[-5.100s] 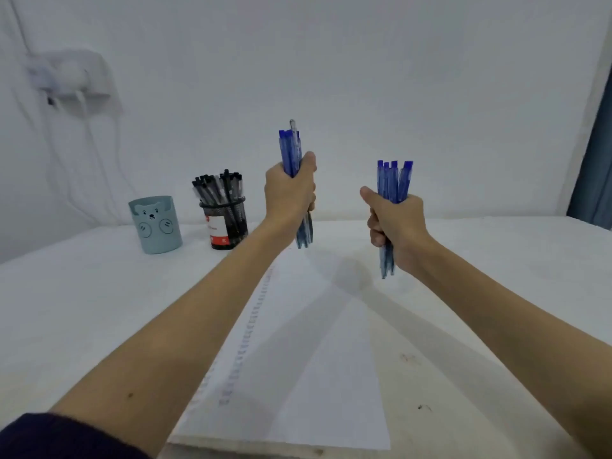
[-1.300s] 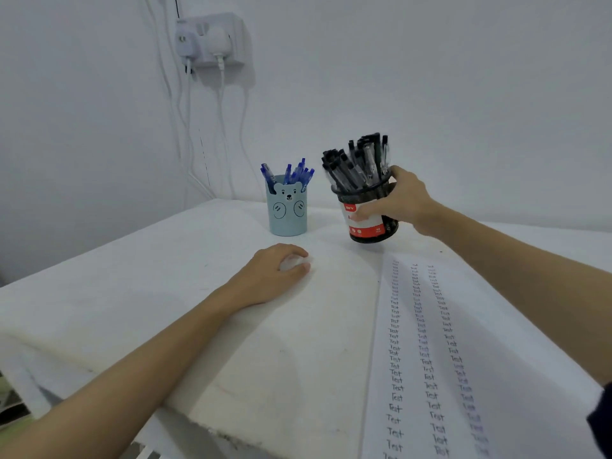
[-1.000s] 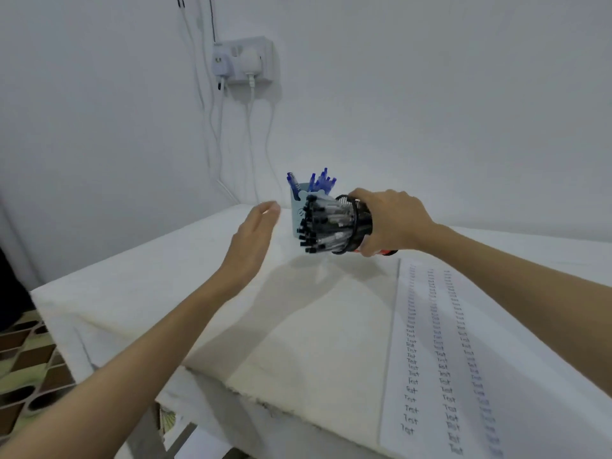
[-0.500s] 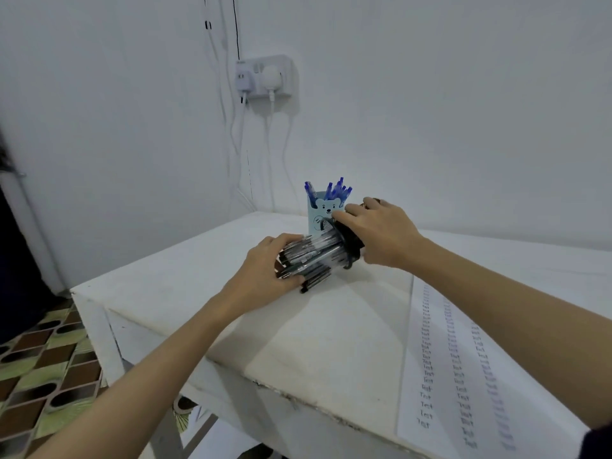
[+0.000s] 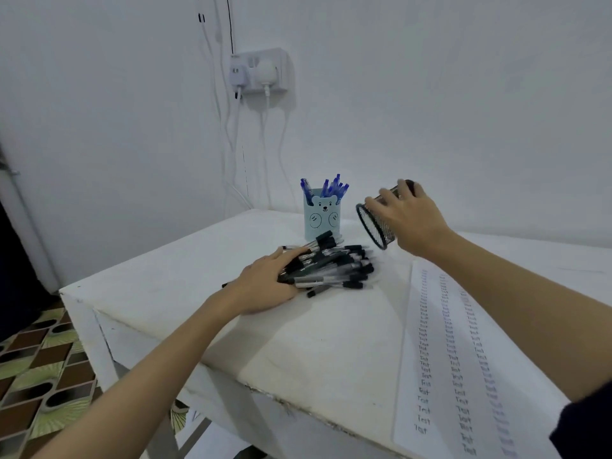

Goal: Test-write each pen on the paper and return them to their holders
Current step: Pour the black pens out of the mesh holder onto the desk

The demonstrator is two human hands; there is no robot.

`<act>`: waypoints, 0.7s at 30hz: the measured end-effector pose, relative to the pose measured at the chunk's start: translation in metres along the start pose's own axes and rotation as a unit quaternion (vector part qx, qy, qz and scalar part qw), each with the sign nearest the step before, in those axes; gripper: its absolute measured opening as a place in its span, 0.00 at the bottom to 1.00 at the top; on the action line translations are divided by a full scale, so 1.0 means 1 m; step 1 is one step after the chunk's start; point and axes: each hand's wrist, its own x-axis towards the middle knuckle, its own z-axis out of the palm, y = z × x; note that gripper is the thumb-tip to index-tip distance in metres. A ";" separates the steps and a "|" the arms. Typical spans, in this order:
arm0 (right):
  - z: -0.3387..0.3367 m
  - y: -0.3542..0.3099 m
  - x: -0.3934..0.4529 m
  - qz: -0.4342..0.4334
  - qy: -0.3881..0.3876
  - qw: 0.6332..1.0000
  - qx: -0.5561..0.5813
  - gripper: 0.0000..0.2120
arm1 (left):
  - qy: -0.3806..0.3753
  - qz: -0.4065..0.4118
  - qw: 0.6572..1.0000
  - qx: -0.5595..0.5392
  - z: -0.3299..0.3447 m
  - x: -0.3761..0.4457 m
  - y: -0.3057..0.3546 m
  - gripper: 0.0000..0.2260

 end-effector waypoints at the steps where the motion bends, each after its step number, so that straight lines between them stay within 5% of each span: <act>1: 0.000 0.006 0.000 0.023 -0.003 1.000 0.001 0.37 | -0.004 0.001 1.000 0.003 0.000 0.000 -0.001 0.35; 8: -0.005 0.016 0.004 0.126 -0.008 0.975 0.180 0.32 | -0.157 -0.076 0.985 -0.015 -0.021 0.008 0.012 0.44; 11: -0.005 0.005 0.001 0.141 -0.014 0.964 0.224 0.31 | -0.099 -0.131 0.986 -0.016 -0.007 0.010 0.027 0.41; 16: 0.004 -0.008 -0.004 0.156 -0.036 0.946 0.281 0.32 | 0.003 -0.097 0.977 0.188 0.039 0.000 0.054 0.44; 21: 0.009 0.000 0.002 0.197 -0.049 0.866 0.456 0.39 | -0.031 -0.087 0.976 0.195 0.032 0.021 0.055 0.42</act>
